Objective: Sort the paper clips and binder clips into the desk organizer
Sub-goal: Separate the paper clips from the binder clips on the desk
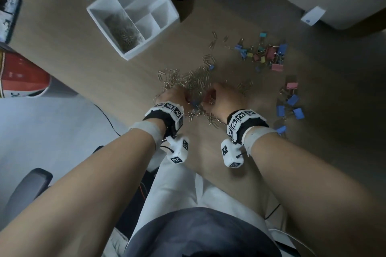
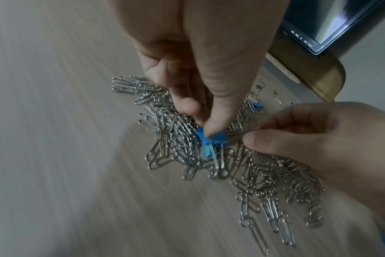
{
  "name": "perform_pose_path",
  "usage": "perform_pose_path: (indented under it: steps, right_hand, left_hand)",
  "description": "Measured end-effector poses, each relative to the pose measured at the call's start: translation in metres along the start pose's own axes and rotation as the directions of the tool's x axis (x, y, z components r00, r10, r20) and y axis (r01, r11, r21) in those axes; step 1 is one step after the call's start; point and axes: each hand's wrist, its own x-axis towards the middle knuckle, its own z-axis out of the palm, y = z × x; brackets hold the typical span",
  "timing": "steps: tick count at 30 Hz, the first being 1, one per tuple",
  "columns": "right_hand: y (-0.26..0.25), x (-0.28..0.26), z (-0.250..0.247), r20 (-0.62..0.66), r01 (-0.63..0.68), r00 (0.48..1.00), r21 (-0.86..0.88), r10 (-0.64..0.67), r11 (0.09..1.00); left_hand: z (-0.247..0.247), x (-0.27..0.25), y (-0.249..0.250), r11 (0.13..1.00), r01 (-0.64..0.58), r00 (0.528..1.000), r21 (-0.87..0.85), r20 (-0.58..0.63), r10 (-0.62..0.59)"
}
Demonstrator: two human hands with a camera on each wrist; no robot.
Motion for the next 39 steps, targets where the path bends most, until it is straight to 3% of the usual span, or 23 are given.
perform_pose_path:
  steps: [6, 10, 15, 18, 23, 26, 34, 39]
  right_hand:
    - [0.008, 0.002, -0.016, -0.002, -0.088, 0.996, 0.25, 0.092, 0.964]
    - [0.013, 0.0, -0.019, -0.019, -0.051, 0.998, 0.234, 0.057, 0.971]
    - [0.024, -0.003, -0.021, -0.058, -0.151, 0.984, 0.237, 0.169, 0.96]
    - [0.029, -0.004, -0.023, -0.078, -0.14, 0.984, 0.221, 0.161, 0.965]
    - [0.038, -0.012, -0.032, -0.113, -0.17, 0.973, 0.233, 0.2, 0.958]
    - [0.044, -0.016, -0.037, -0.119, -0.172, 0.97, 0.271, 0.211, 0.947]
    - [0.055, -0.033, -0.034, -0.198, -0.182, 0.948, 0.301, 0.248, 0.936]
    - [0.054, -0.029, -0.027, -0.197, -0.239, 0.931, 0.314, 0.309, 0.919]
  left_hand:
    - [-0.009, 0.001, 0.008, 0.998, -0.059, 0.997, 0.003, 0.048, 0.059]
    - [0.0, 0.001, 0.014, 0.991, -0.133, 0.989, 0.019, 0.074, 0.131]
    - [0.009, 0.007, 0.023, 0.979, -0.203, 0.975, 0.035, 0.097, 0.199]
    - [0.005, 0.012, 0.026, 0.969, -0.238, 0.963, 0.07, 0.149, 0.226]
    - [0.006, 0.013, 0.03, 0.968, -0.211, 0.975, 0.14, 0.098, 0.198]
    - [0.005, 0.011, 0.035, 0.956, -0.248, 0.965, 0.157, 0.127, 0.23]
    - [0.008, -0.001, 0.042, 0.915, -0.321, 0.946, 0.244, 0.042, 0.321]
    - [-0.007, 0.008, 0.052, 0.905, -0.362, 0.921, 0.222, 0.234, 0.311]
